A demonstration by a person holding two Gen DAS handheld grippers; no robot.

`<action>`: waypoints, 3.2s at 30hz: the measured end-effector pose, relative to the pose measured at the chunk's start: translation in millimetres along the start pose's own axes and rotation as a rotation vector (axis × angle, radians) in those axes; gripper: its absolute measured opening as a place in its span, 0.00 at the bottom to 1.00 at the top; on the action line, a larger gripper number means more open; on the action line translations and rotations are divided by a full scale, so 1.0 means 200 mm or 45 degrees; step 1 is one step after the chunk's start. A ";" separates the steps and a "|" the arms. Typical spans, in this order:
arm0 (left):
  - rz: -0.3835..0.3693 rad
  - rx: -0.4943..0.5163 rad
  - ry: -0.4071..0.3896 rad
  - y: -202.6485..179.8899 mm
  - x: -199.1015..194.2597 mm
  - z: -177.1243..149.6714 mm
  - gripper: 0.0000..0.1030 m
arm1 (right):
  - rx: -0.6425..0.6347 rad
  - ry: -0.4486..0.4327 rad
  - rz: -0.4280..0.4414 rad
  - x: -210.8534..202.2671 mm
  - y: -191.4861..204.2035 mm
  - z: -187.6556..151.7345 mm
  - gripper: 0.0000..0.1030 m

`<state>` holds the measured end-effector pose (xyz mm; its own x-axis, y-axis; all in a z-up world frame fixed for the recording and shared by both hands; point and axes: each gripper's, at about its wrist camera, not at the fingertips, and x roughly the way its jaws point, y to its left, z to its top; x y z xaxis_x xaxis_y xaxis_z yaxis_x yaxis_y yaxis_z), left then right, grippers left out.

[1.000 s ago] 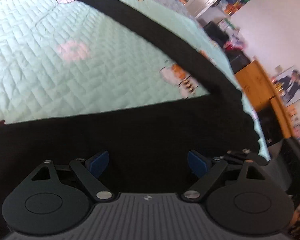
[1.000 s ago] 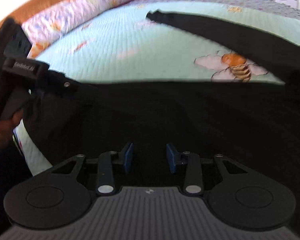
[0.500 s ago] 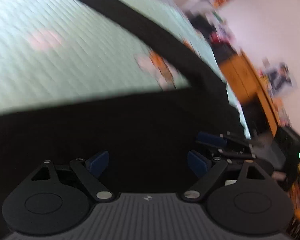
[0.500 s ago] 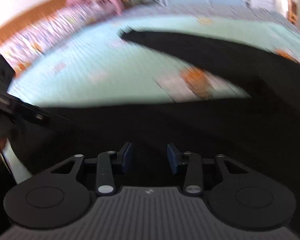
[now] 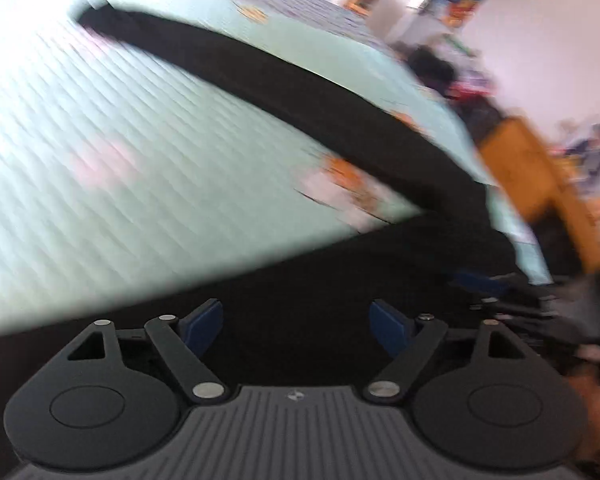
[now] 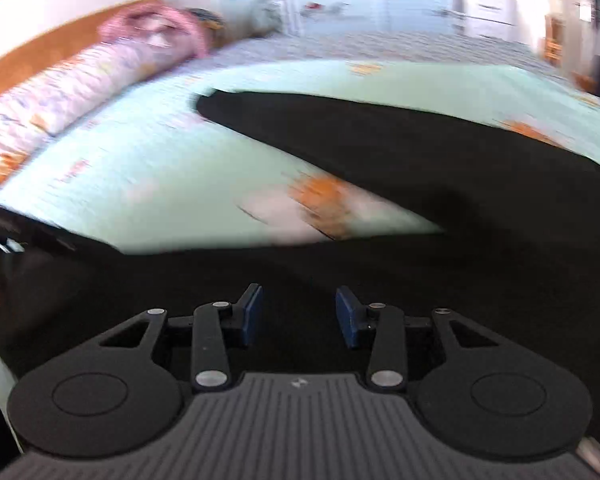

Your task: Fold clothes

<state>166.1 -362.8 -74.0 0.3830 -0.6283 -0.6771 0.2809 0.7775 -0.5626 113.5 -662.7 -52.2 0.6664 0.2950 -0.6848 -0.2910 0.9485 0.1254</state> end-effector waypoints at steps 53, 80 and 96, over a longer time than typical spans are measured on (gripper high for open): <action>-0.277 -0.923 -0.104 0.05 -0.07 -0.76 0.90 | 1.250 -0.320 0.302 -0.40 -0.74 -0.83 0.54; 0.098 -0.671 -0.311 0.03 -0.20 -0.60 0.25 | 1.321 -0.453 0.297 -0.35 -0.82 -0.83 0.24; 0.304 -0.492 -0.224 -0.04 -0.33 -0.65 0.09 | 1.174 -0.416 0.173 -0.61 -0.69 -0.77 0.06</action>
<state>23.3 -331.6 -86.5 0.5492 -0.3939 -0.7371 -0.1674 0.8123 -0.5588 -32.5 -847.9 -96.1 0.8640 0.2942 -0.4086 0.1773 0.5818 0.7938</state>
